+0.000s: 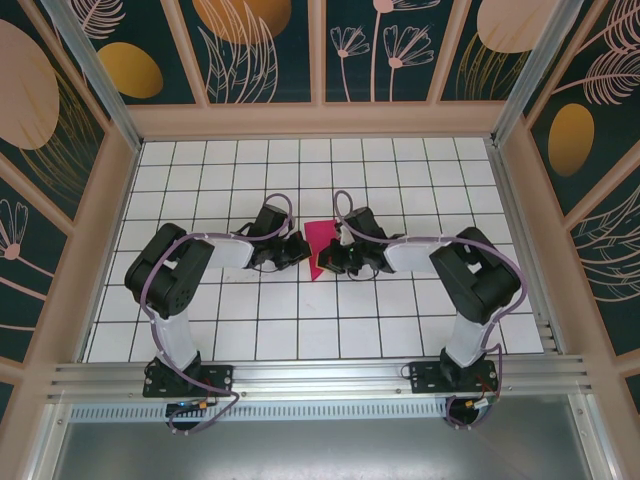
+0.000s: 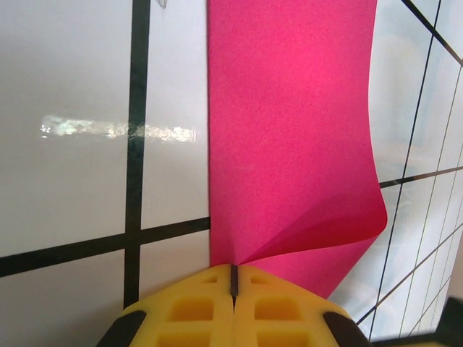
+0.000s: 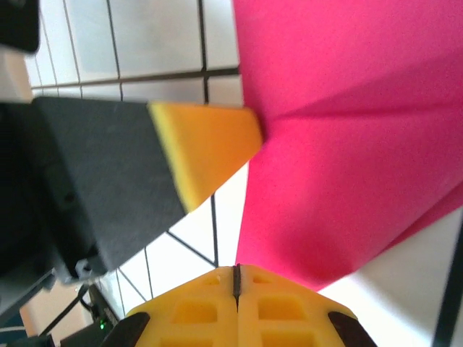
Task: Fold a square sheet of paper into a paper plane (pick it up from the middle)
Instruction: Third fold the triangle at the center of the table.
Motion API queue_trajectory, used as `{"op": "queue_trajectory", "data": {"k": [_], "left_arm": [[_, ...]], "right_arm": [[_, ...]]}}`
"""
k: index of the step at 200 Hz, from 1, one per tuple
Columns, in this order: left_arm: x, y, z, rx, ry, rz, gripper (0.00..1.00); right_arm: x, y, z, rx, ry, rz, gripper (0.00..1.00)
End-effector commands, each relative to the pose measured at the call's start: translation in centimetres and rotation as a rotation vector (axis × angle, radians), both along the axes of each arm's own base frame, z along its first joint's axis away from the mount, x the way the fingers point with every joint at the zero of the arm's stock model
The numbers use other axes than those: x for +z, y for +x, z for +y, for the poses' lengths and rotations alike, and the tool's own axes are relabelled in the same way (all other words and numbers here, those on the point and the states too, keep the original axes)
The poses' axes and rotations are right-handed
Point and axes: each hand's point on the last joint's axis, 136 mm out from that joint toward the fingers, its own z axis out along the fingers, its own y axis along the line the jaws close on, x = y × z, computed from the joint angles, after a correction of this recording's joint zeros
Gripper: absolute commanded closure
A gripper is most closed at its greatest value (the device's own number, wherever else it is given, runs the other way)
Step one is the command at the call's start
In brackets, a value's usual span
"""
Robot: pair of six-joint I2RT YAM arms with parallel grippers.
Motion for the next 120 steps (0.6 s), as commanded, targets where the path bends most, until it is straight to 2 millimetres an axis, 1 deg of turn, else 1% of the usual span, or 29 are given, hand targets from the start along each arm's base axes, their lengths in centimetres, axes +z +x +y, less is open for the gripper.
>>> {"op": "queue_trajectory", "data": {"k": [1, 37, 120], "left_arm": [[-3.6, -1.2, 1.8, 0.018, 0.119, 0.062, 1.00], [-3.7, -1.2, 1.9, 0.020, 0.122, 0.063, 1.00], [-3.8, -1.3, 2.1, 0.026, 0.131, 0.063, 1.00]], "right_arm": [[1.0, -1.3, 0.7, 0.049, 0.045, -0.028, 0.96], [0.0, -2.2, 0.9, 0.069, 0.040, -0.001, 0.97], [-2.1, -2.4, 0.5, 0.067, -0.019, 0.035, 0.96]]}}
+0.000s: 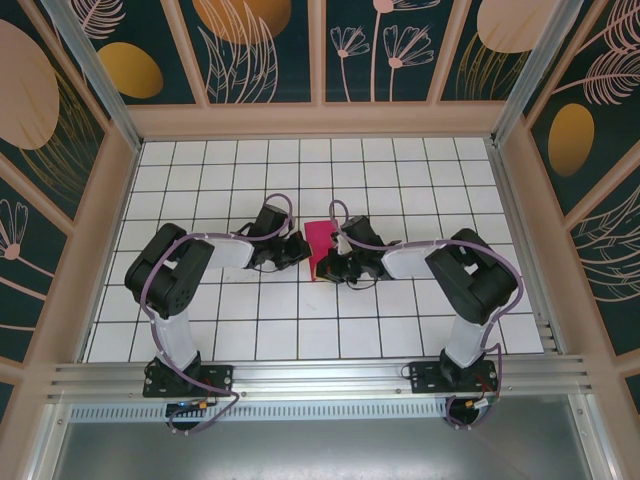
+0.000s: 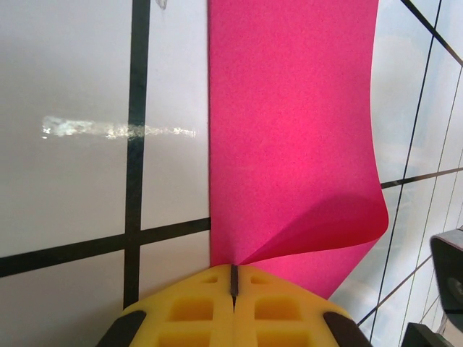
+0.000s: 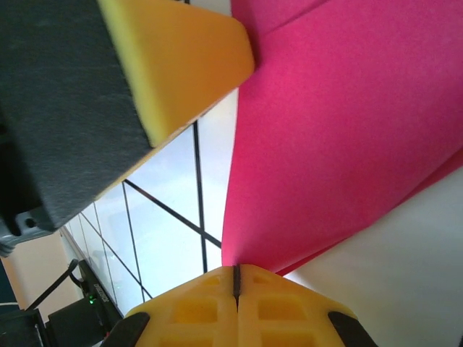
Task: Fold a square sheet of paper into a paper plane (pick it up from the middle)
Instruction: Third fold the triangle at the center of the table.
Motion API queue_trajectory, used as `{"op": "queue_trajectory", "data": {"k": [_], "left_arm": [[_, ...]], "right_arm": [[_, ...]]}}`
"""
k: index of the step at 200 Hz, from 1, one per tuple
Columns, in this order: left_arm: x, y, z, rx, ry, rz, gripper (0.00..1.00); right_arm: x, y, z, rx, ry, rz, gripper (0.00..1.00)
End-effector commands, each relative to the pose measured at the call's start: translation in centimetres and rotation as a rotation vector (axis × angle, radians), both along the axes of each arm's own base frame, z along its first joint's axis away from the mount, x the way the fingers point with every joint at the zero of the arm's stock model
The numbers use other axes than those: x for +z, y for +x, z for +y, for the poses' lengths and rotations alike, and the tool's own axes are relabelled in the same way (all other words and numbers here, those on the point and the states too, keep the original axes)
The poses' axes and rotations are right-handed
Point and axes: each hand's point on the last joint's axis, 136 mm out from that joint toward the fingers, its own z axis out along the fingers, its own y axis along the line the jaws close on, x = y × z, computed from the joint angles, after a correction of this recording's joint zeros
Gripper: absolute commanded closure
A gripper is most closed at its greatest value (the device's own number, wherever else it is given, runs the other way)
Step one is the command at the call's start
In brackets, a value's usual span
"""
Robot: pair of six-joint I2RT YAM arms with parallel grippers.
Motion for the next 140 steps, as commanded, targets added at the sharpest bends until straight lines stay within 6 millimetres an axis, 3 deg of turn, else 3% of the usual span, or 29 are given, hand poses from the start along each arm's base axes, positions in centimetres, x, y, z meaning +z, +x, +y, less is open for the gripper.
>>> {"op": "queue_trajectory", "data": {"k": [1, 107, 140], "left_arm": [[-3.8, -1.4, 2.1, 0.026, 0.127, 0.066, 1.00], [-3.8, -1.4, 2.2, 0.027, 0.130, 0.065, 1.00], [-3.8, -1.4, 2.1, 0.027, 0.128, 0.066, 1.00]], "right_arm": [[-0.7, -0.4, 0.1, 0.023, -0.014, 0.003, 0.96], [-2.4, -0.5, -0.5, 0.013, -0.070, 0.025, 0.96], [-0.4, 0.0, 0.2, 0.022, -0.039, -0.028, 0.96]]}}
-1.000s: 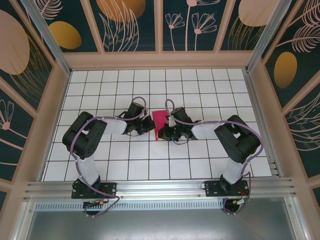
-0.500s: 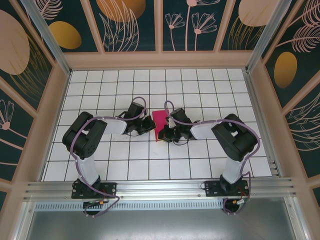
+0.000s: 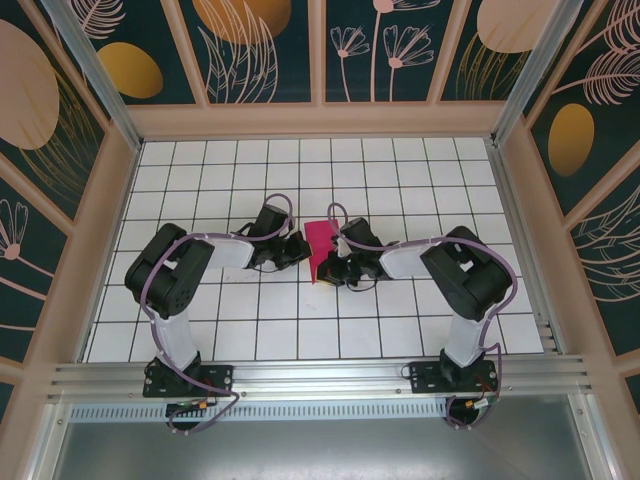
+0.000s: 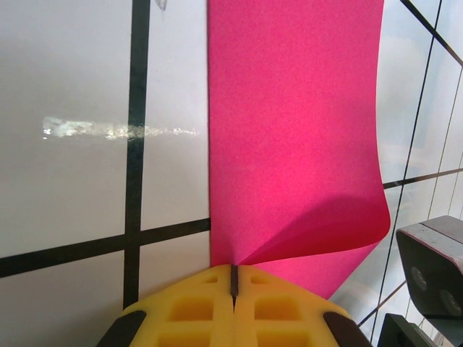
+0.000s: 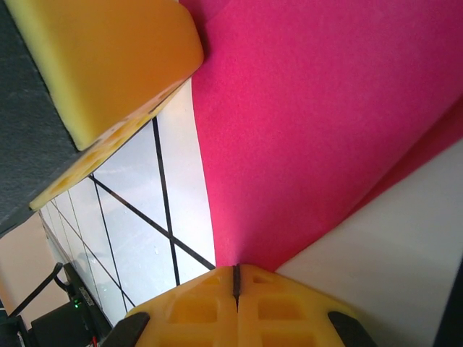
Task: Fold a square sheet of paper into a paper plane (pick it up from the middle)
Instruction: Third fold the triangle at the center of the table.
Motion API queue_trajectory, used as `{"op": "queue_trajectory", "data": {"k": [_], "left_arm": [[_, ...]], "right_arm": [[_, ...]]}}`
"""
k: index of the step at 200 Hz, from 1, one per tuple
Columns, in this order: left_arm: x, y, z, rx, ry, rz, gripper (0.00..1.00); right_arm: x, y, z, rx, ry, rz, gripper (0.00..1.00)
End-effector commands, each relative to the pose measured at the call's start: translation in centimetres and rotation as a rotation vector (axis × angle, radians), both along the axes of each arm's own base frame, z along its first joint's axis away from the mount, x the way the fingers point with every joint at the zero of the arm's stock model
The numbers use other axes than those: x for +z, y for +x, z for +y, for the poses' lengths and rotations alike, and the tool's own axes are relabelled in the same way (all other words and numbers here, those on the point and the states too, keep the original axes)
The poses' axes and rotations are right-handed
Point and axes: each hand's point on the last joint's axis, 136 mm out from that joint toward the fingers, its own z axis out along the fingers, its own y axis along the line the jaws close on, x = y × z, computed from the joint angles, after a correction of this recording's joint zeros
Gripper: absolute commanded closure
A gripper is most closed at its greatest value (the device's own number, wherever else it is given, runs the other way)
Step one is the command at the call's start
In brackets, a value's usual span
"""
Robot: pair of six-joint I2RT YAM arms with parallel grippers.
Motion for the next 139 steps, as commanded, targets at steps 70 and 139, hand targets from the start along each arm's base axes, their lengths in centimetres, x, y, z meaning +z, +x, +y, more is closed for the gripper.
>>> {"op": "queue_trajectory", "data": {"k": [70, 139], "left_arm": [[-3.8, -1.4, 2.1, 0.026, 0.125, 0.067, 1.00], [-3.7, -1.4, 2.1, 0.025, 0.126, 0.063, 1.00]], "right_arm": [[1.9, -0.4, 1.6, 0.059, 0.022, -0.075, 0.96], [-0.7, -0.9, 1.7, 0.078, -0.038, -0.024, 0.96]]}}
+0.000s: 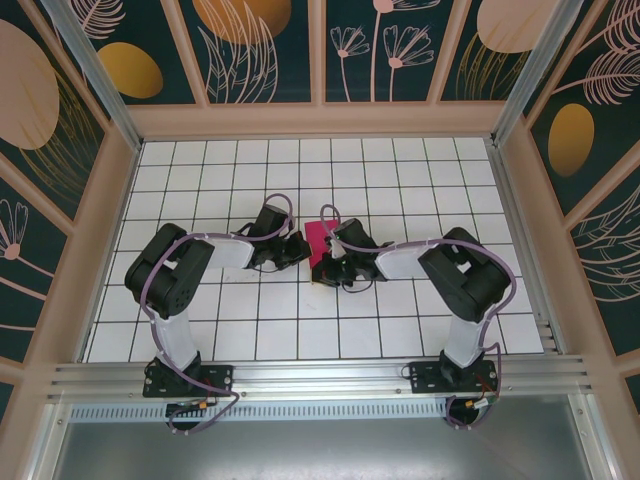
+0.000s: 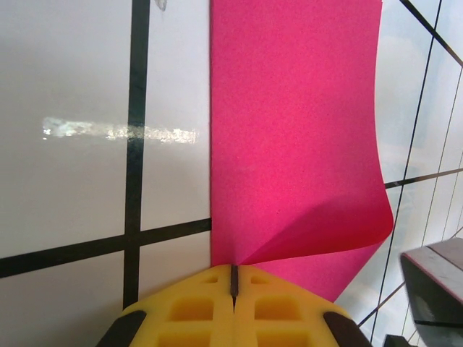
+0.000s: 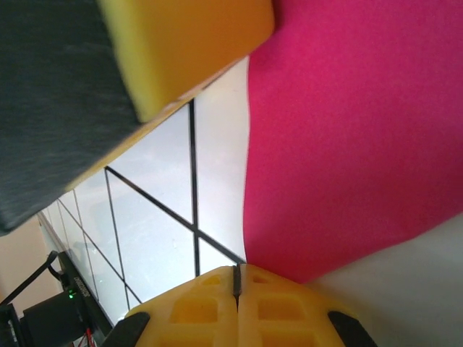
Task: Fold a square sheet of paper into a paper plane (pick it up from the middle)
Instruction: Third fold the triangle at the center of the table.
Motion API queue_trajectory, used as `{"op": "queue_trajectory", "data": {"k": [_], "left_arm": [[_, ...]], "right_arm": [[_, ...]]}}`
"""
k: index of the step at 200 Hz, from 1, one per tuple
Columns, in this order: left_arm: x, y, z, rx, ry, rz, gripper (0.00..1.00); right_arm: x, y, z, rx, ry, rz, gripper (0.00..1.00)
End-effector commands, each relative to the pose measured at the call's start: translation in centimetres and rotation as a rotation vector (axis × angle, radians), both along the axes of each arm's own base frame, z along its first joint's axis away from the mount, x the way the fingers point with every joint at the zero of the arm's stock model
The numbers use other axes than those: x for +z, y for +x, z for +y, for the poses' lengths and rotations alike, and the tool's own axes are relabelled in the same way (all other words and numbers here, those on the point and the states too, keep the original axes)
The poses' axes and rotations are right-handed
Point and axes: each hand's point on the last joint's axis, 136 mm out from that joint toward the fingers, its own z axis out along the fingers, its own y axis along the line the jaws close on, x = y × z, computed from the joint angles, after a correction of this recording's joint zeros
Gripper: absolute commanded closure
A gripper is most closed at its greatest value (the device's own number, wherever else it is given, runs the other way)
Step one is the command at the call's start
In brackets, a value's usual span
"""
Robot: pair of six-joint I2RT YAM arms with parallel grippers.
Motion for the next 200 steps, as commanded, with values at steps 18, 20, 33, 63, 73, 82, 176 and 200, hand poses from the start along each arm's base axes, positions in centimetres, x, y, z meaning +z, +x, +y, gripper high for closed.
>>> {"op": "queue_trajectory", "data": {"k": [18, 20, 33, 63, 73, 82, 176, 200], "left_arm": [[-3.6, -1.3, 2.1, 0.026, 0.126, 0.064, 1.00], [-3.6, -1.3, 2.1, 0.026, 0.127, 0.063, 1.00], [-3.6, -1.3, 2.2, 0.027, 0.127, 0.062, 1.00], [-3.4, -1.2, 2.1, 0.026, 0.126, 0.058, 1.00], [-3.3, -1.1, 2.0, 0.025, 0.125, 0.055, 1.00], [-3.3, -1.0, 1.9, 0.024, 0.123, 0.053, 1.00], [-3.2, -1.0, 1.8, 0.017, 0.123, 0.051, 1.00], [-3.0, -0.7, 1.7, 0.010, 0.122, 0.044, 1.00]], "right_arm": [[-0.7, -0.1, 0.3, 0.027, -0.041, -0.001, 0.96], [-0.5, 0.0, 0.3, 0.027, -0.038, -0.005, 0.96], [1.3, 0.5, 0.6, 0.021, -0.002, -0.048, 0.96], [4.6, 2.7, -0.2, -0.052, 0.018, -0.149, 0.96], [4.5, 3.4, -1.0, -0.084, 0.000, -0.153, 0.96], [3.9, 3.8, -1.6, -0.104, -0.020, -0.147, 0.96], [0.1, 5.4, -2.5, -0.149, -0.103, -0.066, 0.97], [-0.9, 5.0, -3.1, -0.160, -0.125, -0.043, 0.97]]}}
